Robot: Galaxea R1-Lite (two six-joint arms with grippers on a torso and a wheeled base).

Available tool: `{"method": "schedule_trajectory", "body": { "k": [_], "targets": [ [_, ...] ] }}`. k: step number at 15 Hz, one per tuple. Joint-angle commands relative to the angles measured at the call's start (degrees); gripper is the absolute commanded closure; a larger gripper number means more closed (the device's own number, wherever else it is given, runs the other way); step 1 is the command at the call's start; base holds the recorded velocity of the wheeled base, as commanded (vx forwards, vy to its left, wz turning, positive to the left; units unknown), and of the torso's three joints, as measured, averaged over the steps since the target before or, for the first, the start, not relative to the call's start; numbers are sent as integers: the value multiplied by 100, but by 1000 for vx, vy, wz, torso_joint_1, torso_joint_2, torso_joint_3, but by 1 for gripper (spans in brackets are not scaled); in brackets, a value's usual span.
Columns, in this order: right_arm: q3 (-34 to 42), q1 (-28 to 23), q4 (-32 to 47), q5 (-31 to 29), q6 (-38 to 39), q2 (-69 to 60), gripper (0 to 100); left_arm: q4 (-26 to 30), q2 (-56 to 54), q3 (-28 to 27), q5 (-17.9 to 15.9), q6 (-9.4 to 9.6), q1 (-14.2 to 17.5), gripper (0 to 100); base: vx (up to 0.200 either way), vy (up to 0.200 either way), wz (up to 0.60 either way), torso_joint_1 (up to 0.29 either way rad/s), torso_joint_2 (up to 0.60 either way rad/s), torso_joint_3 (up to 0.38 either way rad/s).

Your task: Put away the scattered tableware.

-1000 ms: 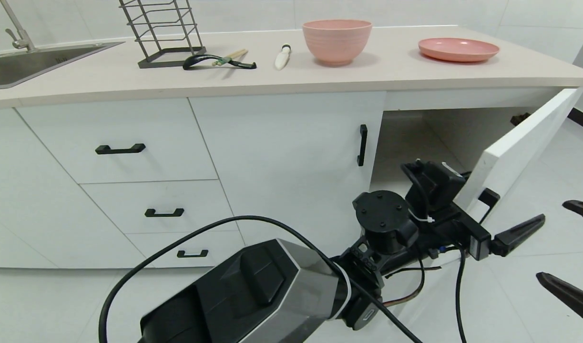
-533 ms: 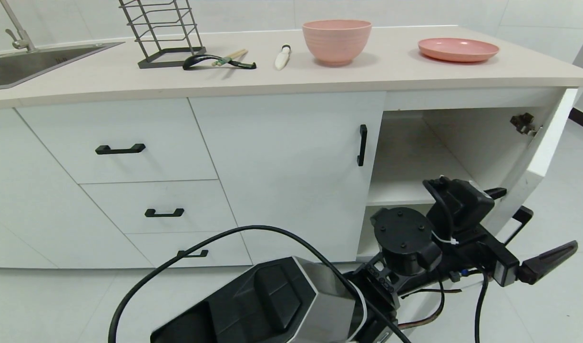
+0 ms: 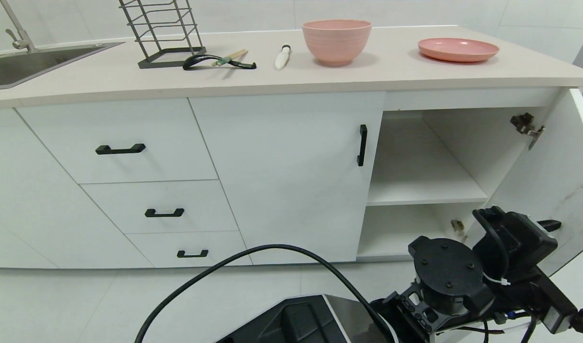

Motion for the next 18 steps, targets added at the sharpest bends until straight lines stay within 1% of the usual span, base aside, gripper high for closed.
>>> {"method": "schedule_trajectory", "body": {
  "k": [1,4,7,8,9,11,12,13,14,15,16,17,18],
  "targets": [
    [-61,0,-6,0,-10,-40,0,126,282,-441,6,1,-96,0,0,0,0,0,0,0],
    [-334,0,-6,0,-10,-128,0,293,634,-1109,6,1,-149,0,0,0,0,0,0,0],
    [-597,0,-6,0,-10,-251,0,319,906,-1125,-56,1,-457,0,0,0,0,0,0,0],
    [-615,0,-6,0,-10,-268,0,310,915,-1125,-64,1,-509,0,0,0,0,0,0,0],
    [-624,0,-6,0,-19,-312,0,117,933,-1125,-249,1,-703,0,0,0,0,0,0,0],
    [-624,0,-6,0,-19,-392,0,-59,862,-1125,-310,-8,-755,0,0,0,0,0,0,0],
    [-615,0,-6,0,-19,-444,0,-111,810,-1125,-310,-8,-544,0,0,0,0,0,0,0],
    [-597,0,-6,9,-19,-488,0,-199,783,-1125,-302,-8,-263,0,0,0,0,0,0,0],
    [-553,0,-6,9,-19,-523,0,-410,652,-942,-302,-8,88,0,0,0,0,0,0,0],
    [-439,0,-6,9,-19,-532,0,-674,388,-336,-302,-8,378,0,0,0,0,0,0,0],
    [-237,0,-6,9,-19,-523,0,-1052,-78,666,-302,-8,642,0,0,0,0,0,0,0],
    [-26,62,-6,27,-28,-506,0,-1439,-570,1826,-302,-8,800,0,0,0,0,0,0,0],
    [106,159,-6,36,-115,-506,0,-1843,-1062,3109,-310,1,923,0,0,0,0,0,0,0]
  ]
}}
